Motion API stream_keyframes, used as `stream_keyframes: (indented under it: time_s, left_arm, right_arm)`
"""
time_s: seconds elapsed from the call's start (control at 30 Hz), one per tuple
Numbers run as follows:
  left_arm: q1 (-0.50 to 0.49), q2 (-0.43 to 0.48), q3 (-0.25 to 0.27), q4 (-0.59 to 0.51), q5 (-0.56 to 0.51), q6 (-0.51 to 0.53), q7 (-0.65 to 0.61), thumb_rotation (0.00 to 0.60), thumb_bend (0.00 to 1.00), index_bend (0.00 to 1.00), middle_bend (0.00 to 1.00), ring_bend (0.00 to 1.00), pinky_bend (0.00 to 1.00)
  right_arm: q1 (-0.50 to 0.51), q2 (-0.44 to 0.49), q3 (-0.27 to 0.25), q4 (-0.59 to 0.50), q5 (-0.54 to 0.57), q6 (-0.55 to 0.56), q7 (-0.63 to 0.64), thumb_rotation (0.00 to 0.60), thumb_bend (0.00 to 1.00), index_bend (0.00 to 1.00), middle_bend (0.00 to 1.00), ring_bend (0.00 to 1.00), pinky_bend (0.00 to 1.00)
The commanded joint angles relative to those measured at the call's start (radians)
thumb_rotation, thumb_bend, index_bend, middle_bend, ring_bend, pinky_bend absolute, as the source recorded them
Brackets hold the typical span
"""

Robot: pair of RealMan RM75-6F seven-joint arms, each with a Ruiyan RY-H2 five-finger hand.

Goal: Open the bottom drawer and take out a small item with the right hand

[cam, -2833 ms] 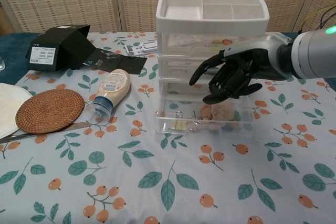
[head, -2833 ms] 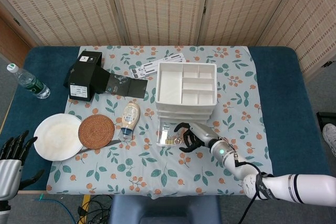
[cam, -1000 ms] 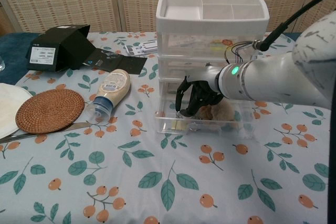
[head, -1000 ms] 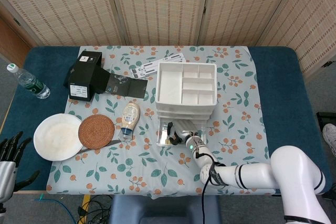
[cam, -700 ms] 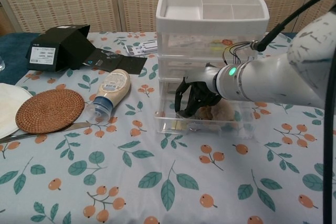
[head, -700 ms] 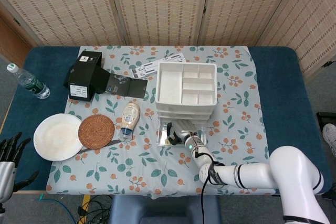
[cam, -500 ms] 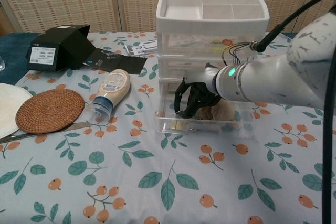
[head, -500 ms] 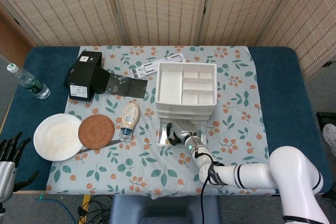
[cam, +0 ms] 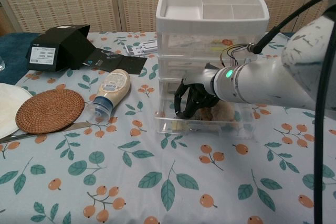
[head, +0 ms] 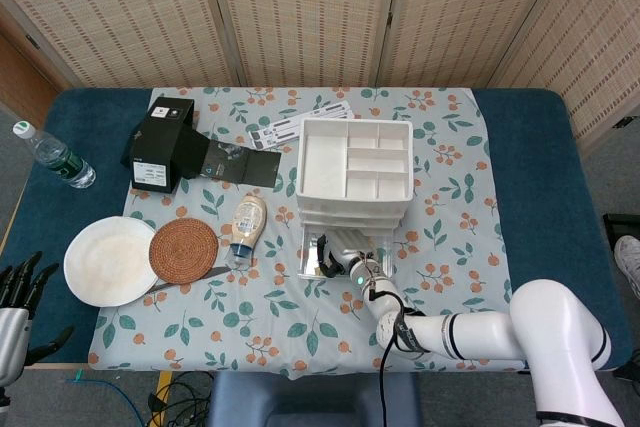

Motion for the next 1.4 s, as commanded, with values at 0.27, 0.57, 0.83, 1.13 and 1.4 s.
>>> stream_keyframes:
  time_s: [0.27, 0.57, 0.83, 1.13, 1.4]
  left_arm:
    - [0.002, -0.001, 0.000, 0.002, -0.003, -0.001, -0.003, 0.600, 0.18, 0.13, 0.04, 0.08, 0.07]
    - [0.001, -0.003, 0.000, 0.004, -0.004, -0.002, -0.003, 0.600, 0.18, 0.13, 0.04, 0.08, 0.07]
    - [0.003, -0.003, -0.001, 0.005, -0.004, 0.001, -0.004, 0.600, 0.18, 0.13, 0.04, 0.08, 0.07]
    - [0.003, -0.003, -0.001, 0.005, 0.001, 0.004, -0.008, 0.600, 0.17, 0.13, 0.04, 0.07, 0.07]
    - [-0.001, 0.000, -0.003, -0.003, 0.010, 0.005, -0.005, 0.600, 0.18, 0.13, 0.04, 0.07, 0.07]
  right_arm:
    - [0.002, -0.009, 0.002, 0.008, 0.006, 0.000, -0.012, 0.600, 0.47, 0.55, 0.96, 1.00, 1.00]
    - [-0.001, -0.002, 0.004, 0.001, 0.009, 0.008, -0.021, 0.600, 0.60, 0.57, 0.96, 1.00, 1.00]
    - [-0.013, 0.026, 0.017, -0.038, -0.014, 0.032, -0.014, 0.600, 0.63, 0.59, 0.97, 1.00, 1.00]
    - [-0.036, 0.084, 0.031, -0.116, -0.049, 0.050, 0.004, 0.600, 0.63, 0.60, 0.97, 1.00, 1.00]
    - [-0.084, 0.203, 0.049, -0.267, -0.125, 0.056, 0.057, 0.600, 0.63, 0.61, 0.97, 1.00, 1.00]
